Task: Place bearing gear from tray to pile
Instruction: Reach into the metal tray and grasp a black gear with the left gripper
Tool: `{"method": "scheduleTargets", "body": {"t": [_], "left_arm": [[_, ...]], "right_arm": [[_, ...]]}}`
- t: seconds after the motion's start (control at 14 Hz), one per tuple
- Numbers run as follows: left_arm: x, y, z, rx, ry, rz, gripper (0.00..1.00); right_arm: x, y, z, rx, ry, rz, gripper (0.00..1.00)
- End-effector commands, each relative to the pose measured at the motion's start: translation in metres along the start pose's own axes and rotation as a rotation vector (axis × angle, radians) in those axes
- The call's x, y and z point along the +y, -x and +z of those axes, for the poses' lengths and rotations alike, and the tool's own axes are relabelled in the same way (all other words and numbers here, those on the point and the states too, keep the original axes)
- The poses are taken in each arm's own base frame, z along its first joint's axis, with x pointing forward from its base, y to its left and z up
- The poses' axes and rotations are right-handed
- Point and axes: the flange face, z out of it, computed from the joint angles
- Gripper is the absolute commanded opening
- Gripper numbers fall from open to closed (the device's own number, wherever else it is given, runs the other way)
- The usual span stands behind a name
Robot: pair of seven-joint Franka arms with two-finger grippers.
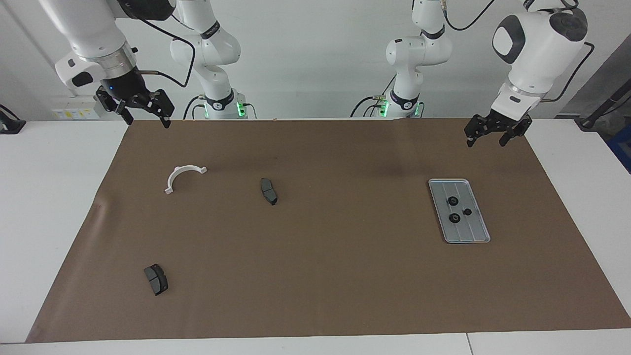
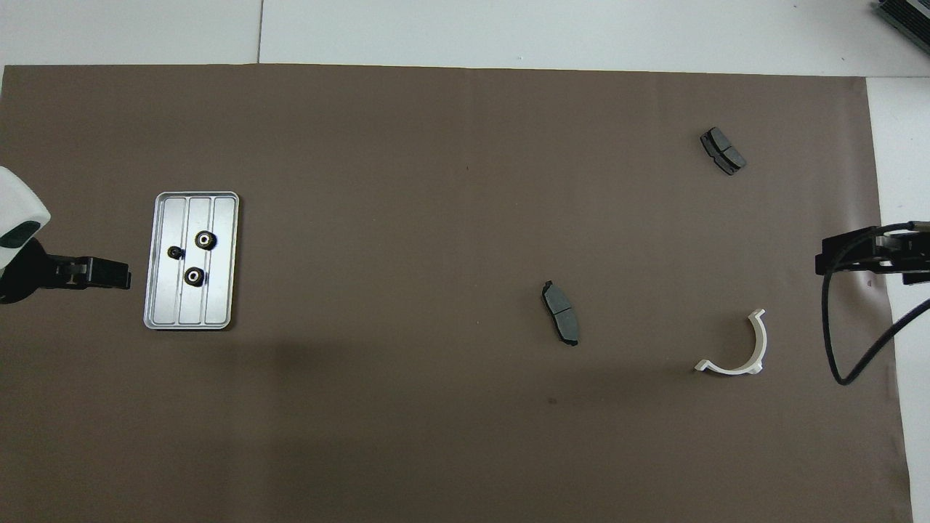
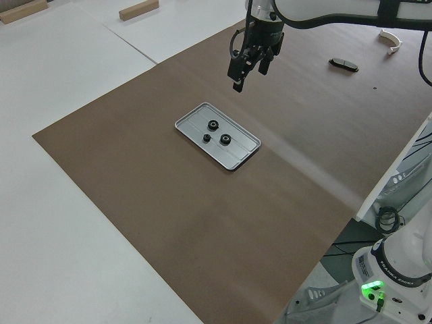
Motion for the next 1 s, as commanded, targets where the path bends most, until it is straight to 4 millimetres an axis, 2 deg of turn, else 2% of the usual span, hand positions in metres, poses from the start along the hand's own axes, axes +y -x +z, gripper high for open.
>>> {"method": "scheduleTargets", "body": {"t": [0.0,0.43,0.57,0.72,0.93], "left_arm": [[0.003,-0.019,0.047,0.004,-0.007,-0.014,1.0],[0.006,-0.063,0.135,0.06,-0.004,-0.005,1.0],[0.01,-0.074,0.162,0.088,0.015,-0.012,0.95],[0.014,-0.082,0.182,0.095,0.024,-0.017,0.91],[0.02,-0.084,0.2,0.096,0.024,-0.004,0.86]], "right_arm": [[-0.001,0.002,-0.002,0.003,-0.012,-0.006,1.0],[-0.001,0.002,-0.002,0.001,-0.012,-0.006,1.0],[-0.002,0.002,-0.002,0.001,-0.012,-0.007,1.0],[-0.002,0.002,-0.002,0.001,-0.012,-0.007,1.0],[-0.002,0.002,-0.002,0.001,-0.012,-0.007,1.0]]}}
